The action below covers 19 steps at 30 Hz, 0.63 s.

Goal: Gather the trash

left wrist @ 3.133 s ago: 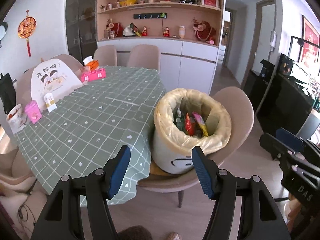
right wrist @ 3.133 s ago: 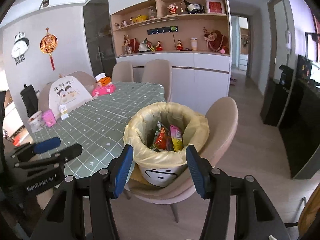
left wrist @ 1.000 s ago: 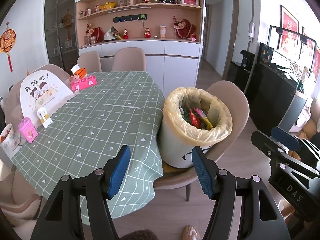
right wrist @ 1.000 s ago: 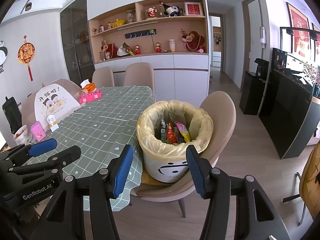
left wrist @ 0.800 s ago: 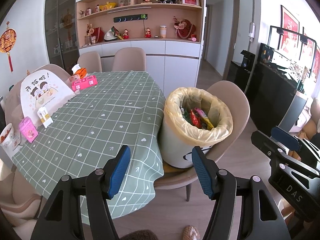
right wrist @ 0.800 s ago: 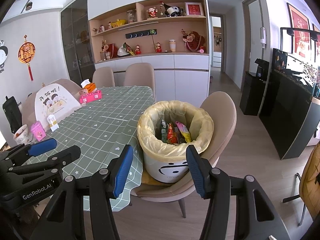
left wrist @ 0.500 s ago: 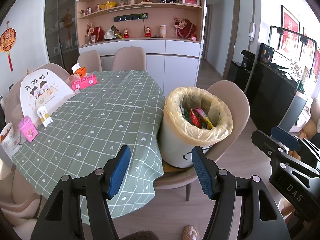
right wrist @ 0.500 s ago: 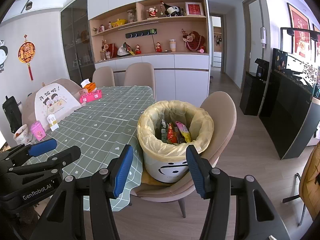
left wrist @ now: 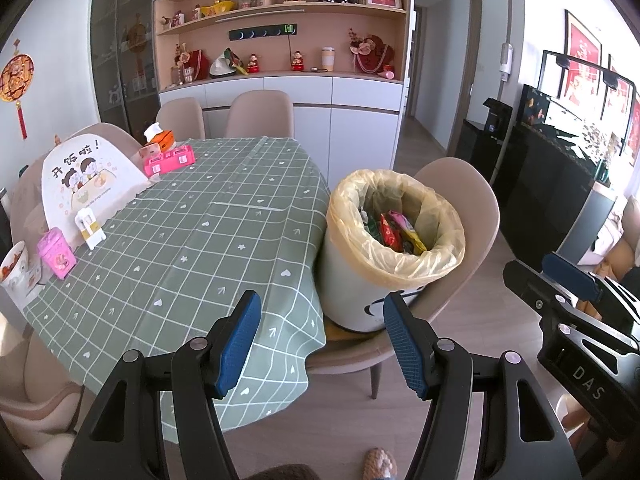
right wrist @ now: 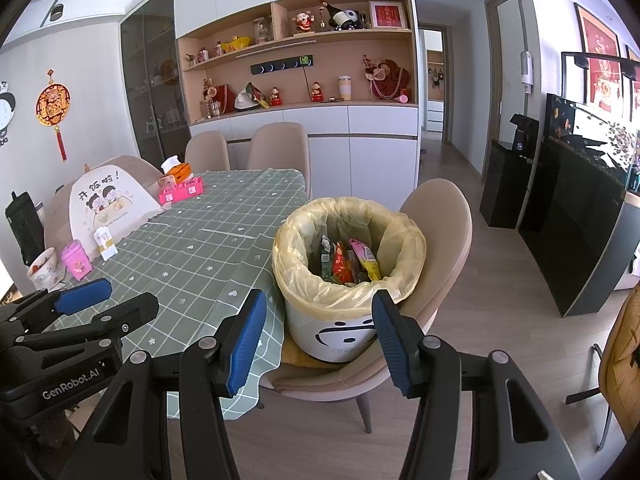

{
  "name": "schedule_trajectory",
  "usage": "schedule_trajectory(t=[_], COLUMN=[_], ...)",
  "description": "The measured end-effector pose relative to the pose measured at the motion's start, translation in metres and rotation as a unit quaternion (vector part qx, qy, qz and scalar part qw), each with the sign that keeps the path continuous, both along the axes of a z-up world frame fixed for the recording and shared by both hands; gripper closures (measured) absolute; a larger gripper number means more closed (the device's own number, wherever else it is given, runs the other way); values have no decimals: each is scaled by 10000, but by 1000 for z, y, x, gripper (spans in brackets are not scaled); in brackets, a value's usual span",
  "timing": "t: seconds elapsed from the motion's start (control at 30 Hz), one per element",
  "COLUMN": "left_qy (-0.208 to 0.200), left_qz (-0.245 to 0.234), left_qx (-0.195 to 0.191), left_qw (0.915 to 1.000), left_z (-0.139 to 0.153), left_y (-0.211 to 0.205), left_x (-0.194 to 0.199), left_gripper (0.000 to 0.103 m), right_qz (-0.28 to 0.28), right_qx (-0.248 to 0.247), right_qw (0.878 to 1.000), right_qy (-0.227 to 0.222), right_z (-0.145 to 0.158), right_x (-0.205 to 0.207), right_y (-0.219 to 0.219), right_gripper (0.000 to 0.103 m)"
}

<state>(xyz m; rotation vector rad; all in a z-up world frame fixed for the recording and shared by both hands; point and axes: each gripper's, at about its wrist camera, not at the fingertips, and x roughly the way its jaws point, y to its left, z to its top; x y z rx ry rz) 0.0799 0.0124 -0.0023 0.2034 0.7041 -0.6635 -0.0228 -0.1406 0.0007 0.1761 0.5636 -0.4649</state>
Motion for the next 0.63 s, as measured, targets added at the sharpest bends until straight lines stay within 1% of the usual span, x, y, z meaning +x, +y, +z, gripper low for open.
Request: schedule_trajectory(t=[0.43,0.63], left_qy=[-11,-45], left_qz=[34,118], left_qx=[13,112], left_qw=[10000,9999], left_z=[-1,-2], left_y=[0,-1], left_x=[-2,-4], left_gripper=[39,39], right_qz=[4,49], right_qx=[0,15], right_qw=[10000,10000], right_qy=[7,35], right_z=[-1,-6], right_x=[-1,-1], right_y=[3,4], right_gripper=[51,51])
